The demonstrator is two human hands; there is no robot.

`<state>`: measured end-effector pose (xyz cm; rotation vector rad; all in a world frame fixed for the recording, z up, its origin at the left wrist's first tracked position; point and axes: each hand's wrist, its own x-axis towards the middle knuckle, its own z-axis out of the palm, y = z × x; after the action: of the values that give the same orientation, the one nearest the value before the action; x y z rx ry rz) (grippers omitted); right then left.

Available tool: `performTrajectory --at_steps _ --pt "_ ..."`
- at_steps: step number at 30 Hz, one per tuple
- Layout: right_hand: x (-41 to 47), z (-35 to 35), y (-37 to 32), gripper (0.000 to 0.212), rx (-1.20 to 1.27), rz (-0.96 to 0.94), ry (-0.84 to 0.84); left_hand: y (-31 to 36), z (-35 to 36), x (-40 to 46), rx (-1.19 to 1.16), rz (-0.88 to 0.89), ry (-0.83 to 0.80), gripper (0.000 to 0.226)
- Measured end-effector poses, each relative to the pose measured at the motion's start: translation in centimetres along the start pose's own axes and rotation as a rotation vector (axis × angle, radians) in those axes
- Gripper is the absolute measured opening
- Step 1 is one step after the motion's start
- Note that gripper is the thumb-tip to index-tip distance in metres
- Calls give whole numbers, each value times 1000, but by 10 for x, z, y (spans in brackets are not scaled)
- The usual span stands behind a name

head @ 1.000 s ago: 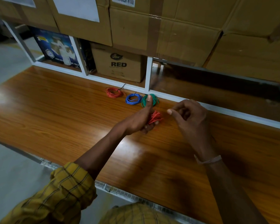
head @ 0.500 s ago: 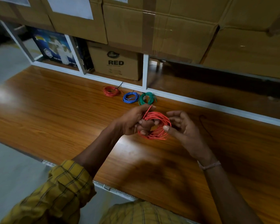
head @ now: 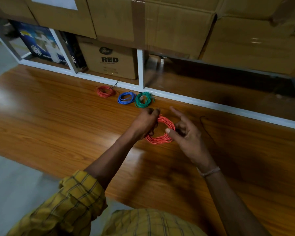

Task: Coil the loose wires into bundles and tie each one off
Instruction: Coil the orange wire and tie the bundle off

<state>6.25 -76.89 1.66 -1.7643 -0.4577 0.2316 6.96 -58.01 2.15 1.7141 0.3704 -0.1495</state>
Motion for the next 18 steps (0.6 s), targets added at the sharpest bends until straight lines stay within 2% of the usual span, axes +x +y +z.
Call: performTrajectory --at_steps 4,7,11,13,15,18 --pt "-5 -10 5 64 4 22 -93 2 12 0 180 26 0 33" --pt "-8 -14 11 57 7 23 -79 3 19 -1 265 26 10 34" --pt "-10 -20 21 51 22 50 -39 3 28 -5 187 -49 39 40" --pt "-11 -25 23 49 49 45 -53 6 27 -9 45 -94 -45 40" --pt "-13 -33 24 48 85 48 -80 13 22 -16 -166 -163 -225 38" --pt "-15 -45 31 47 122 62 -117 7 15 -20 -263 -111 -399 18"
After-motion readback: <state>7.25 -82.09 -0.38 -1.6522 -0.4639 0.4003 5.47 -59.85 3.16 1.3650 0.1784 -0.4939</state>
